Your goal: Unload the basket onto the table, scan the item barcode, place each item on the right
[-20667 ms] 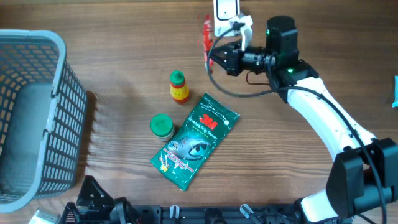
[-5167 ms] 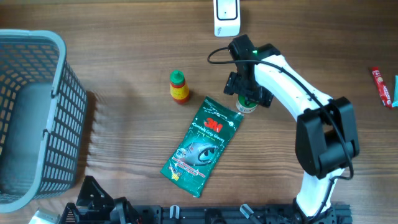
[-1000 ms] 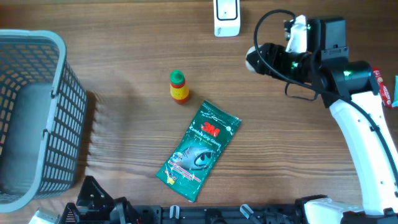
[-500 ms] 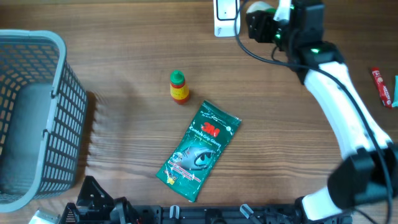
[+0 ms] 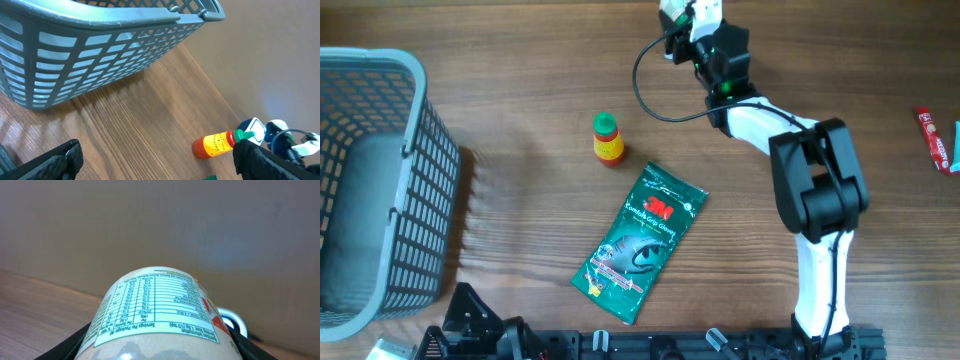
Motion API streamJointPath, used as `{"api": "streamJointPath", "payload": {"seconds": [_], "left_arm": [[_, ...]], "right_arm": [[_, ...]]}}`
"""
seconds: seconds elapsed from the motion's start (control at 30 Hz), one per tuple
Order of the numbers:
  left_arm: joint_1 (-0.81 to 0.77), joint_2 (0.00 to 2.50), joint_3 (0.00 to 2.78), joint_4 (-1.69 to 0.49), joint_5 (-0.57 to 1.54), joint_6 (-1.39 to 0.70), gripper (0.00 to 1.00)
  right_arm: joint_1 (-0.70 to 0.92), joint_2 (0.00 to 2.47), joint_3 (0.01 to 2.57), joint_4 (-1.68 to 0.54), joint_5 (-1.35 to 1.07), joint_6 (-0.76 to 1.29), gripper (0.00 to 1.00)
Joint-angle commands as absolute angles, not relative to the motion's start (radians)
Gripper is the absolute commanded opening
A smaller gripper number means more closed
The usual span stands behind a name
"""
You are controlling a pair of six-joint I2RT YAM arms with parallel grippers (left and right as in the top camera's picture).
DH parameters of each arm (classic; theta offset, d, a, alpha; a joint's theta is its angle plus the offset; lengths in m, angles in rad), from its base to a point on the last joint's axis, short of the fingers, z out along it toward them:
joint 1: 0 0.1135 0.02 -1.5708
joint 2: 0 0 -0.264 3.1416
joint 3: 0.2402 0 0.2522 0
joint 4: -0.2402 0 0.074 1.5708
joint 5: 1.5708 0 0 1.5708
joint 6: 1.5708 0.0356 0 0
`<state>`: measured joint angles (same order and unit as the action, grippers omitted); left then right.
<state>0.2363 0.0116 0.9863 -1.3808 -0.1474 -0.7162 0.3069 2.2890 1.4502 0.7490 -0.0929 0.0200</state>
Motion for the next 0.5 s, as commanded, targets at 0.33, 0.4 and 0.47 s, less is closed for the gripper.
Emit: {"api": "streamJointPath", "payload": {"seconds": [0.33,0.4,0.47], "left_arm": [[0.233,0.005,0.986,-1.377,-0.146,-0.715,1.0],[0.233,0.005,0.986,-1.377,-0.146,-0.715,1.0],[0.233,0.005,0.986,-1.377,-0.146,-0.715,1.0]], "right_arm": [[0.294,2.32,1.663,0.614,-0.038,0.034,0.65],[0.276,2.21,1.663,0.462,-0.038,0.054,0.64],[0.227,2.045,1.663,0.223,-0.038,0.056,0.64]]}}
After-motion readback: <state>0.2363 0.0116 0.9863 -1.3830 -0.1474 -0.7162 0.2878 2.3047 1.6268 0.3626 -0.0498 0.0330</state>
